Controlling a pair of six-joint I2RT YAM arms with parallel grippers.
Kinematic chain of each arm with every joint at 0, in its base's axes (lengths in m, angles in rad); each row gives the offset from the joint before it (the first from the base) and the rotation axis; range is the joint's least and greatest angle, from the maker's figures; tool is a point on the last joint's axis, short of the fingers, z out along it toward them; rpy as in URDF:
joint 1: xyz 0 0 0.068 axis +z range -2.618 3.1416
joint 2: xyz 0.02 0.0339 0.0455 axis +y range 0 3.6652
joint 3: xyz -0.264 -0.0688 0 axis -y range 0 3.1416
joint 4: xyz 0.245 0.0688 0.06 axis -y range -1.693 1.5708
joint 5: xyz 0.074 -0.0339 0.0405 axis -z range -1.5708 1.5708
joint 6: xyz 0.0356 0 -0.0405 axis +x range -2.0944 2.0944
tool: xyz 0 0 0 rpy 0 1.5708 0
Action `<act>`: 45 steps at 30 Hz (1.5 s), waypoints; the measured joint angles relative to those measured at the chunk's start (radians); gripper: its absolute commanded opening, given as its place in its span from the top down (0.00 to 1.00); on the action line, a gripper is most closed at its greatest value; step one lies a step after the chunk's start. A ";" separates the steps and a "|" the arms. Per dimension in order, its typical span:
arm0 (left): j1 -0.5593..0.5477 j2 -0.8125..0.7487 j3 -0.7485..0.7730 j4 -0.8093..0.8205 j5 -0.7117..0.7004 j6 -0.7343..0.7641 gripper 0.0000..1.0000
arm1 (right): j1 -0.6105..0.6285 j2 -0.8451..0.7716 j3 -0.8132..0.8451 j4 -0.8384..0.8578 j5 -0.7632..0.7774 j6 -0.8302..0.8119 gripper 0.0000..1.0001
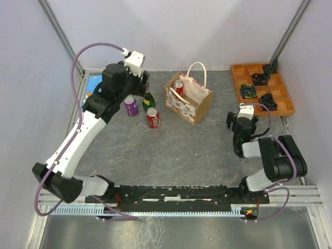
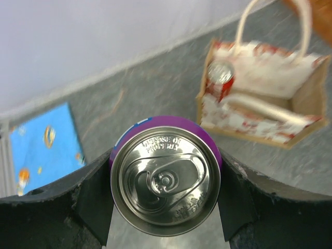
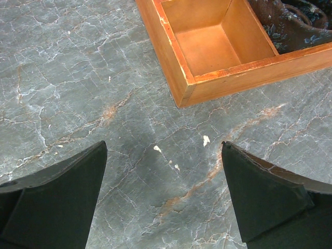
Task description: Take the beverage out of the canvas bag
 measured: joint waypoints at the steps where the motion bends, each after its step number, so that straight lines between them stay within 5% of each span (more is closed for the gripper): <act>1: 0.012 -0.034 -0.052 0.006 -0.012 -0.006 0.97 | 0.000 0.000 0.000 0.000 0.000 0.000 0.01; 15: 0.059 -0.143 -0.534 0.106 -0.069 -0.138 0.97 | 0.000 0.000 0.000 0.000 0.000 0.000 0.01; 36: 0.156 0.069 -0.649 0.326 0.004 -0.216 0.96 | 0.000 0.000 0.000 0.000 0.000 0.000 0.01; 45: 0.156 0.118 -0.650 0.331 0.005 -0.239 0.65 | 0.000 0.000 0.000 0.000 0.000 0.000 0.01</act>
